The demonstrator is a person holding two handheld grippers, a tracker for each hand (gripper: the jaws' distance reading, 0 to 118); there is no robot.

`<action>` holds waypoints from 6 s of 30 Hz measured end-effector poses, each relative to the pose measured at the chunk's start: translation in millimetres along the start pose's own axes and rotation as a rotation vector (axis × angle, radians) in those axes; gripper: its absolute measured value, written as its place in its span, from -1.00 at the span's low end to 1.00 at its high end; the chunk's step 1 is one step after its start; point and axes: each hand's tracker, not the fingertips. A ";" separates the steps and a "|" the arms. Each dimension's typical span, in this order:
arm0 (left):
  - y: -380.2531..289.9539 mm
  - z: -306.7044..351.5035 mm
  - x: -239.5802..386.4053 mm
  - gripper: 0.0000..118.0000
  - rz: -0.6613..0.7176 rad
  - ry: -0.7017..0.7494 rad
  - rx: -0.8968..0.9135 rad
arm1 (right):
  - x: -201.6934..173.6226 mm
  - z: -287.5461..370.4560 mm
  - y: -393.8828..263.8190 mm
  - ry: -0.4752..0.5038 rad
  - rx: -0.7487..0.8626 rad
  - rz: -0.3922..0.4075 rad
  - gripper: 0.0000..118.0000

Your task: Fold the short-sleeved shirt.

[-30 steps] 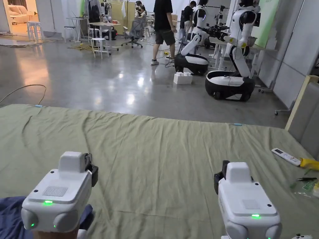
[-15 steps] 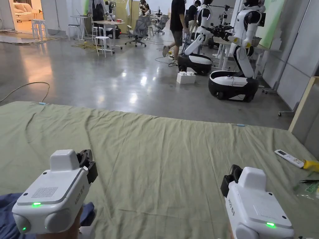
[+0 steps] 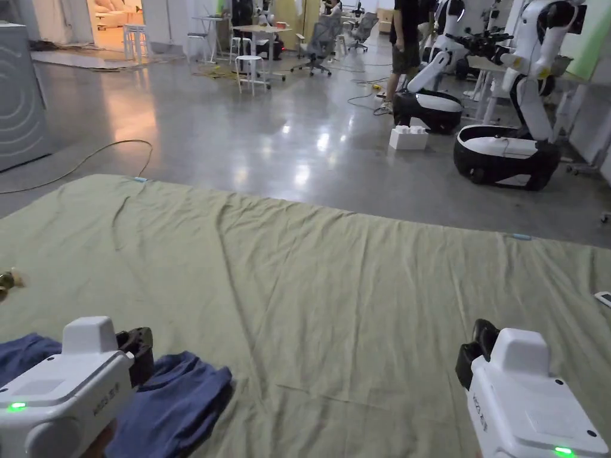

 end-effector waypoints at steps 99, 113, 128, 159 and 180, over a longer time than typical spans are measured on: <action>-5.1 5.6 370.4 -0.90 -0.435 -0.712 -0.134 | 126.9 58.4 -13.7 -0.218 -0.002 -0.020 -0.98; -61.1 -1.3 326.5 0.33 -0.394 -0.680 -0.197 | 123.5 56.4 -25.8 -0.199 -0.062 -0.024 -0.98; 8.9 18.3 197.9 -0.63 -0.240 -0.353 0.093 | 87.7 46.7 -7.7 -0.111 -0.032 -0.013 -0.98; -121.6 -27.2 83.7 0.22 -0.126 -0.086 -0.663 | 64.1 35.7 -21.1 -0.076 -0.065 0.042 -0.98; -113.9 25.8 137.5 -0.89 -0.237 -0.115 -0.620 | 94.6 34.0 -57.5 -0.097 -0.201 0.021 -0.97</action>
